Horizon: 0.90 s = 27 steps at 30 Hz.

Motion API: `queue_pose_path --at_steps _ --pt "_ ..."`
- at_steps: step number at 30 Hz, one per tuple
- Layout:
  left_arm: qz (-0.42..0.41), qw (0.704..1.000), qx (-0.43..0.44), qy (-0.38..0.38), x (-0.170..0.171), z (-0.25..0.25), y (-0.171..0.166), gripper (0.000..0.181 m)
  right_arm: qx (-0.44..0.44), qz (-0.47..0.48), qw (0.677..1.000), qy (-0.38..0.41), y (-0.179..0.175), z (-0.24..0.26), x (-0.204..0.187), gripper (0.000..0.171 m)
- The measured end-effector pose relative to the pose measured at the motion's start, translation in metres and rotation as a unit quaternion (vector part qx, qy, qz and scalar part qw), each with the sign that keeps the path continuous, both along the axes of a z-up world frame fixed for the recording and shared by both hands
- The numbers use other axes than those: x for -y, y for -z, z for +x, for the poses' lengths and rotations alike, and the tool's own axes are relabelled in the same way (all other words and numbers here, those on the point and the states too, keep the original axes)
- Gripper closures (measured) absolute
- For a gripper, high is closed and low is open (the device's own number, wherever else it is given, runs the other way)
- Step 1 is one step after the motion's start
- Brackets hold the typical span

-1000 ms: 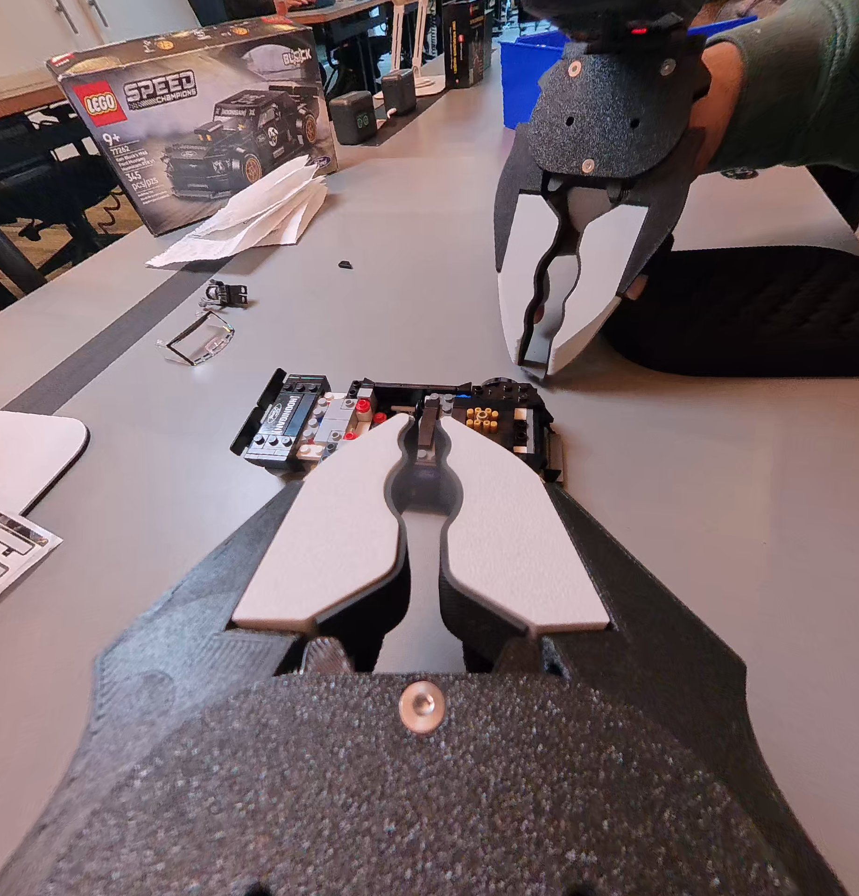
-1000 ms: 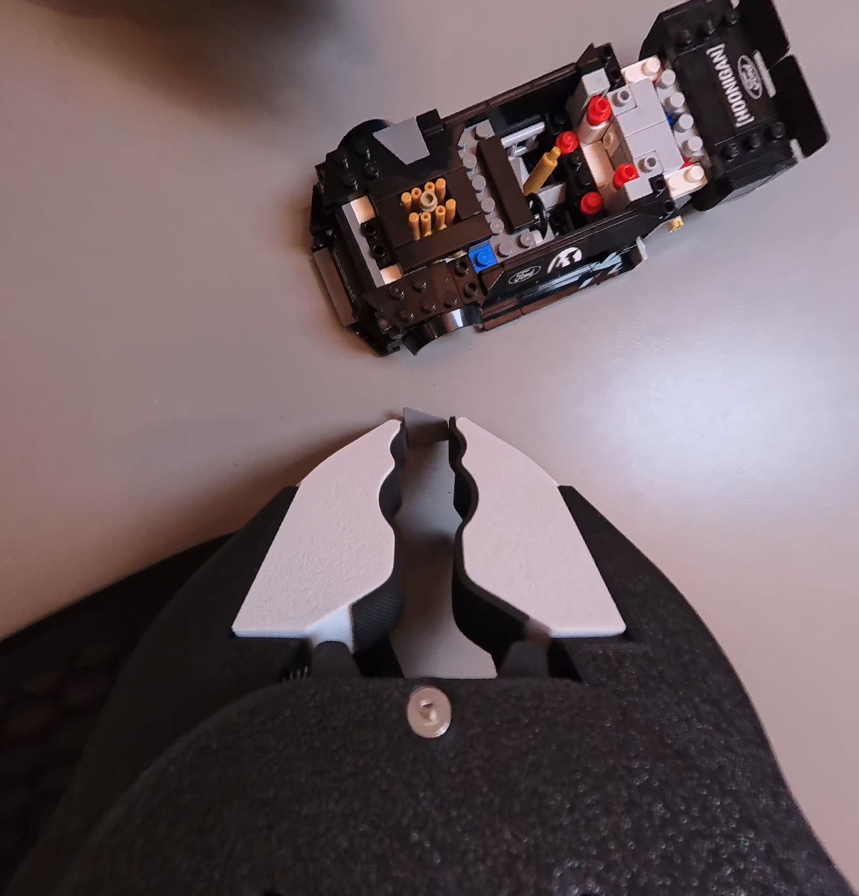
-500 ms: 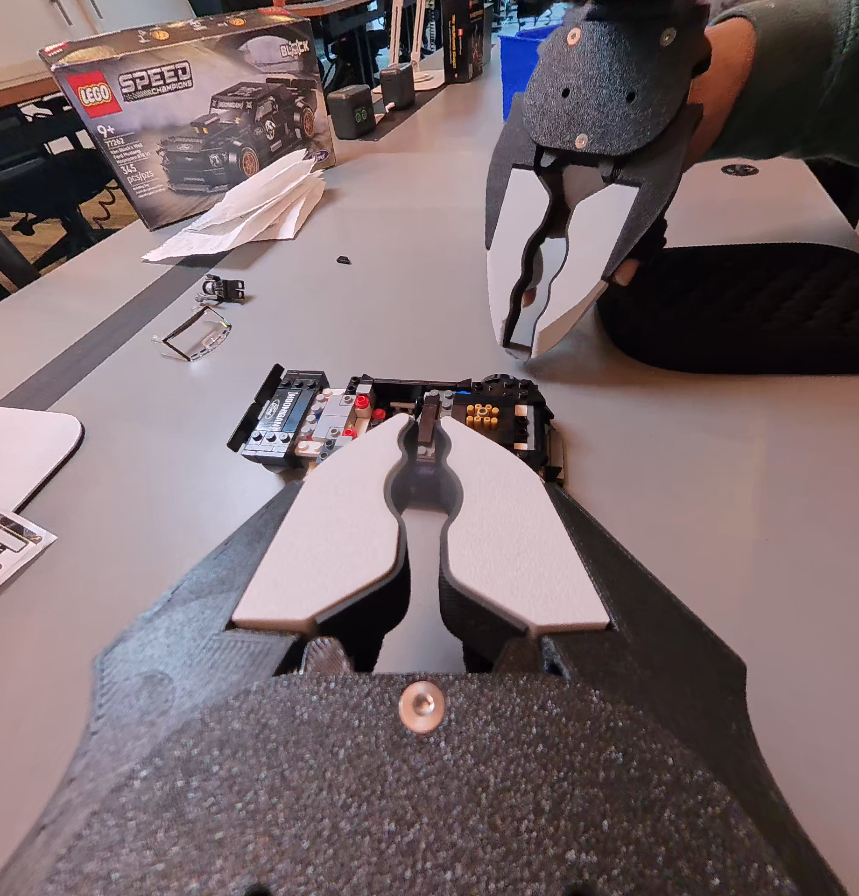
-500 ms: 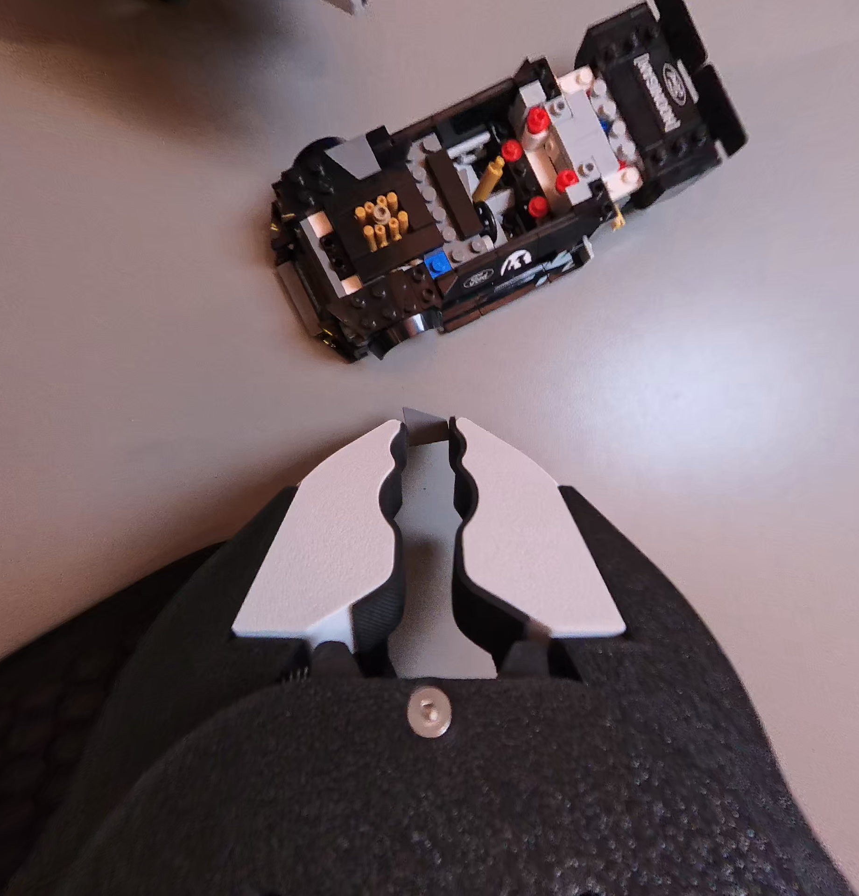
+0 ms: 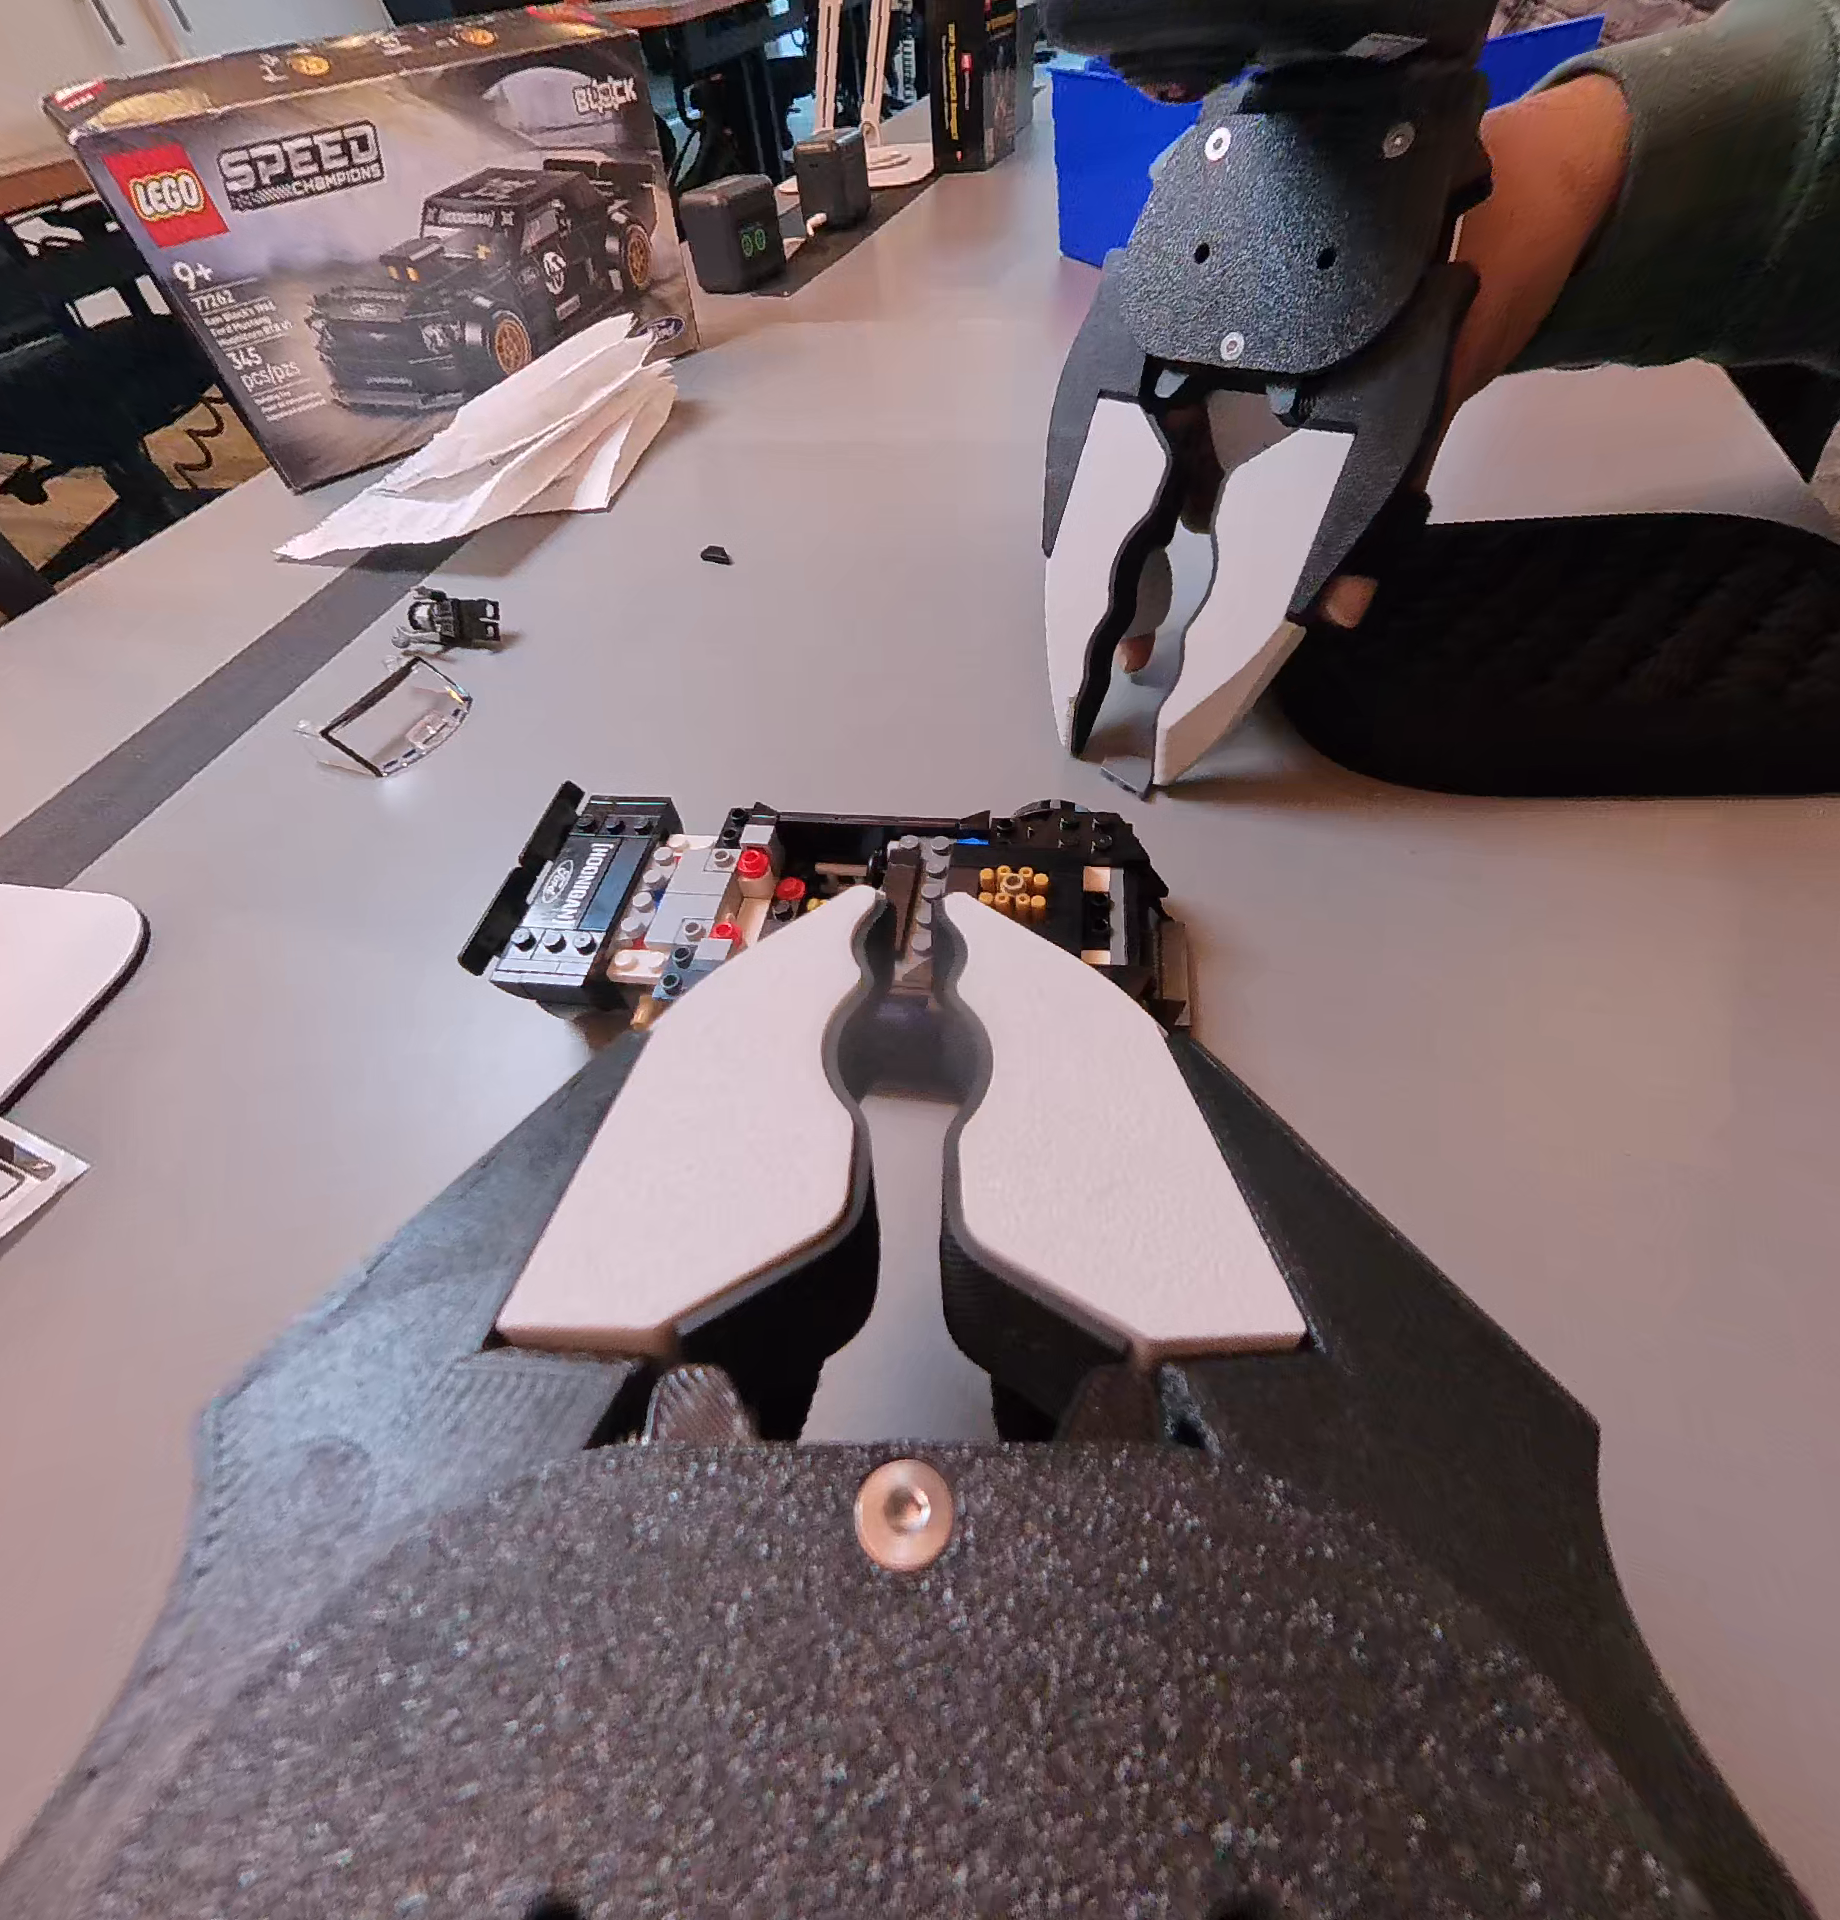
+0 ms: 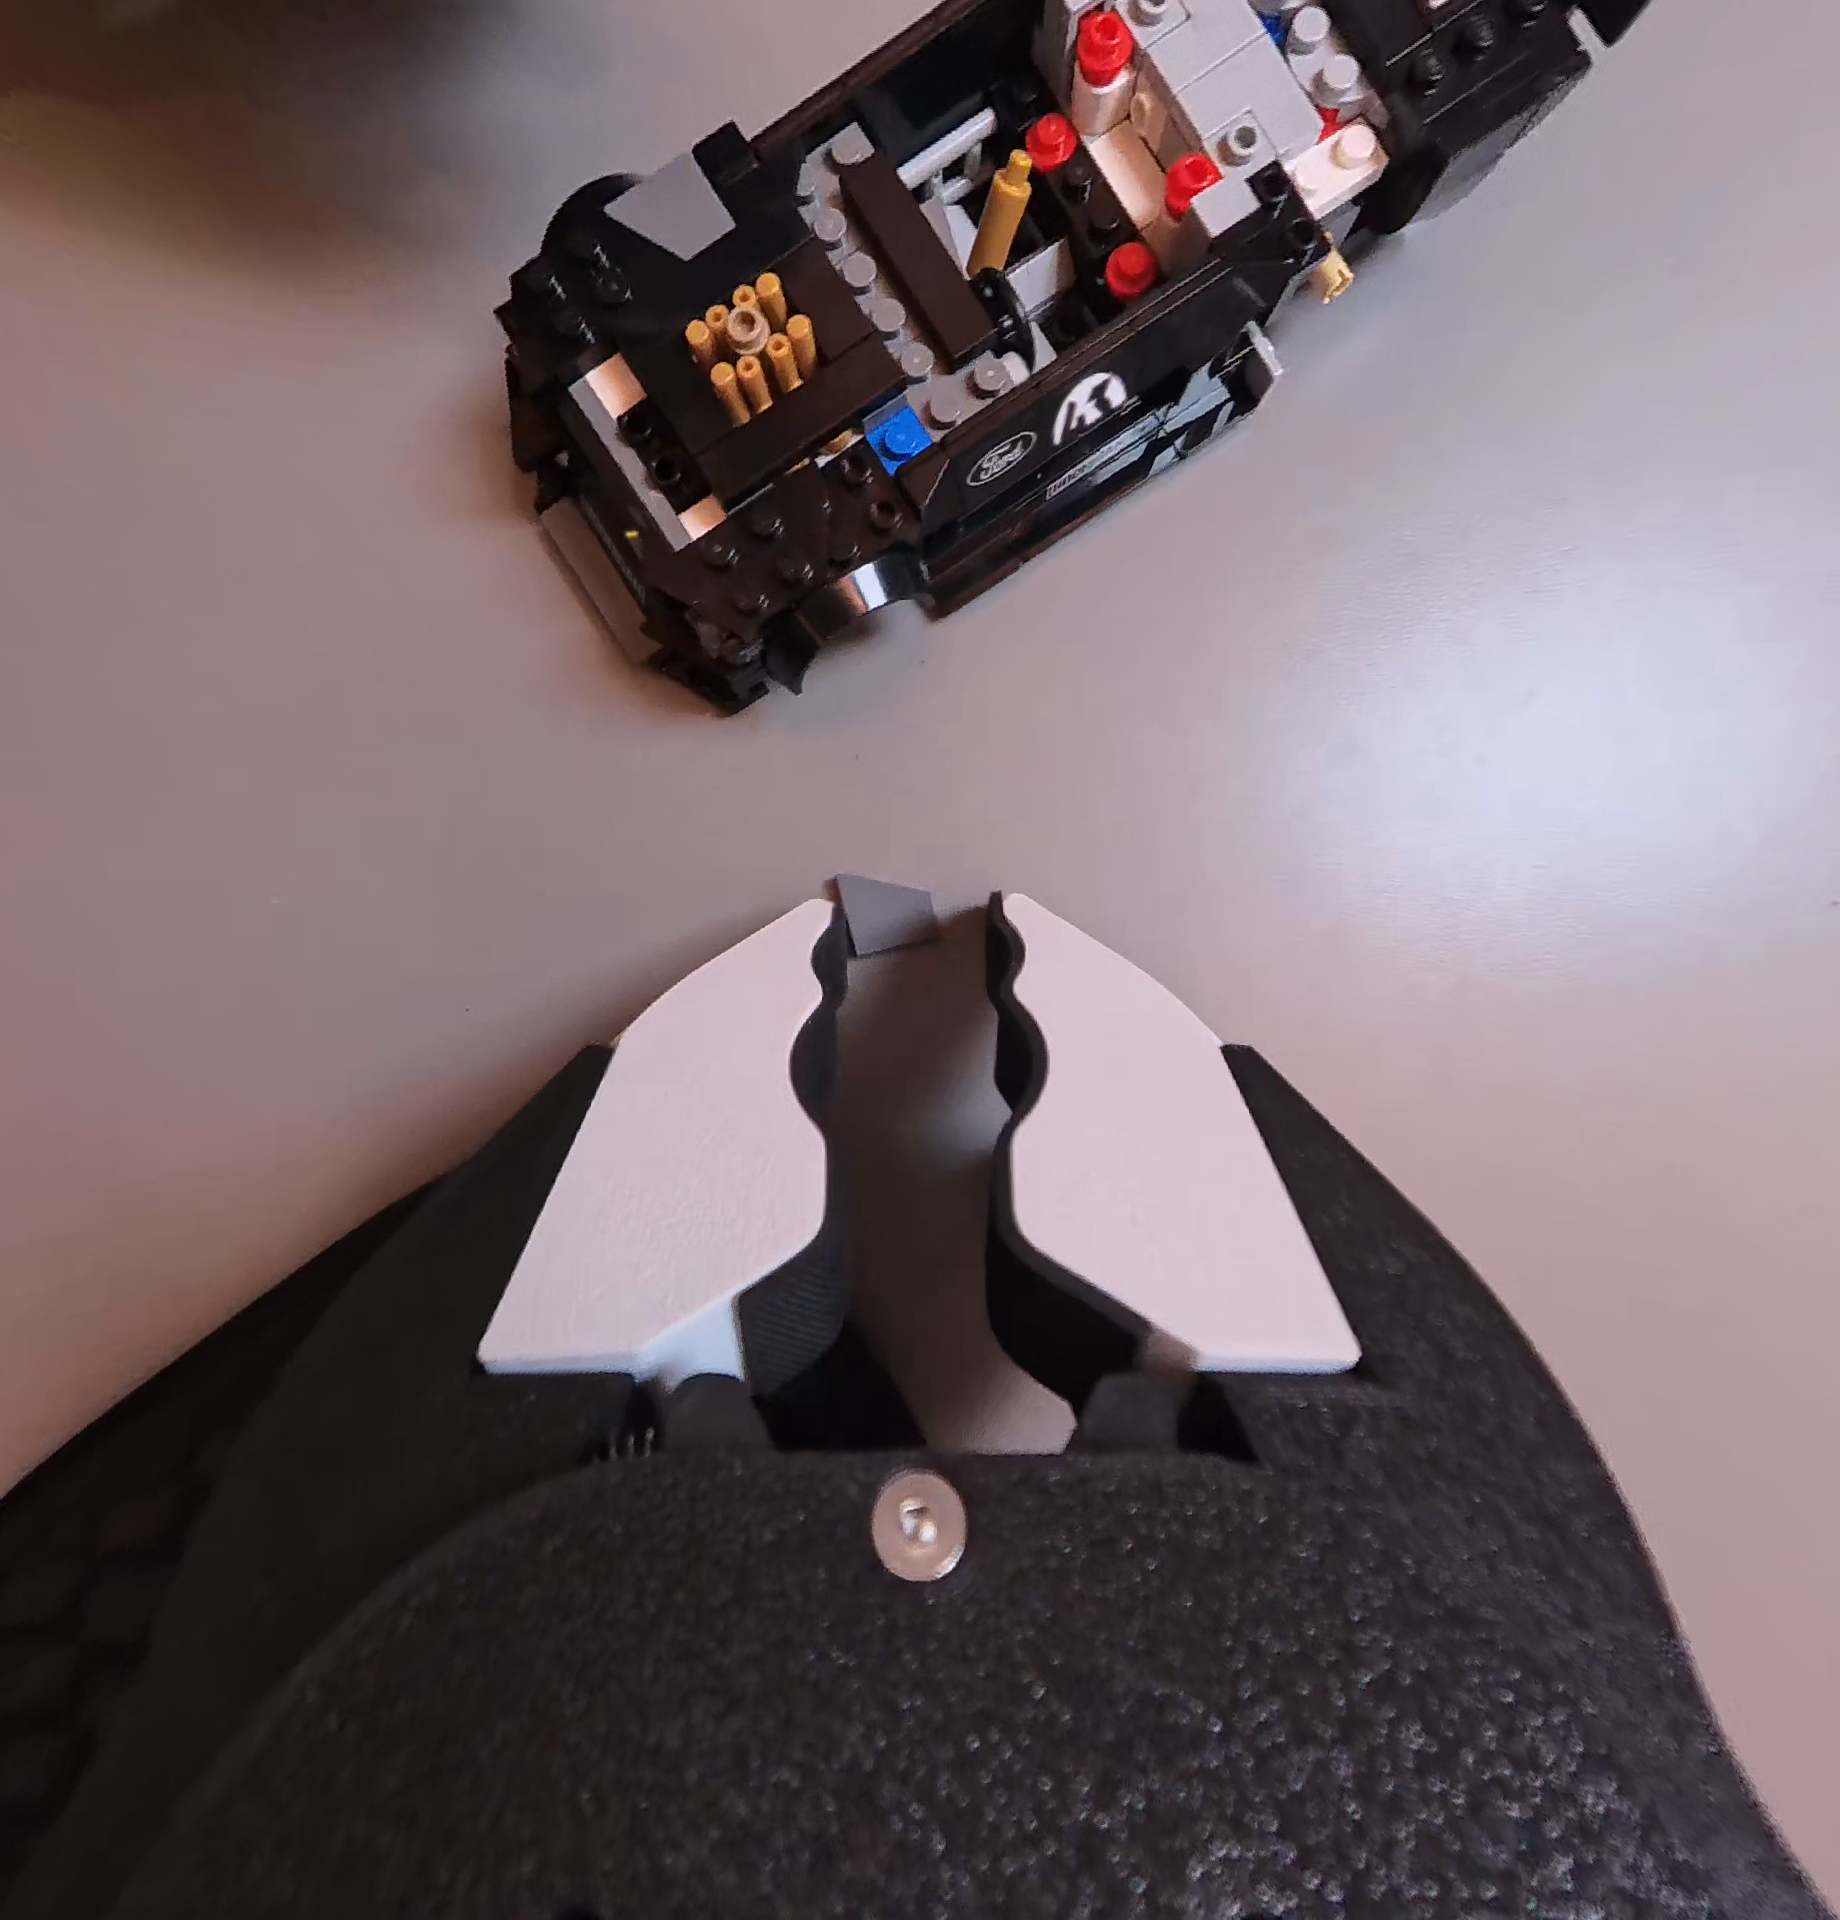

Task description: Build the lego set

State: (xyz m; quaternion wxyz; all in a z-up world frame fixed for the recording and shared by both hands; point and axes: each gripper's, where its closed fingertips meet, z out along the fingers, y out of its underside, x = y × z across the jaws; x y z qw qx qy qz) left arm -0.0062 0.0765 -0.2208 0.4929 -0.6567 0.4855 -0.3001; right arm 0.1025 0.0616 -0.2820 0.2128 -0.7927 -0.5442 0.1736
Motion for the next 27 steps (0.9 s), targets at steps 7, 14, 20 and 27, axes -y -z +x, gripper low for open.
queue_pose_path --at_steps 7,14,20,27 --pt "0.000 1.000 0.008 0.000 0.001 0.000 -0.003 0.175 0.027 0.007 0.999 -0.019 -0.001 0.001 0.000 0.143" --pt "-0.009 1.000 0.008 0.002 0.002 0.000 -0.001 0.174 0.028 0.007 0.999 -0.023 0.000 0.003 0.004 0.141" --pt "-0.011 1.000 0.013 0.000 0.001 -0.002 -0.004 0.174 0.022 -0.016 0.998 -0.058 -0.005 0.004 0.008 0.138" --pt "-0.013 1.000 0.015 0.000 0.001 -0.003 -0.004 0.173 0.036 -0.025 0.993 -0.105 -0.005 0.000 0.016 0.133"
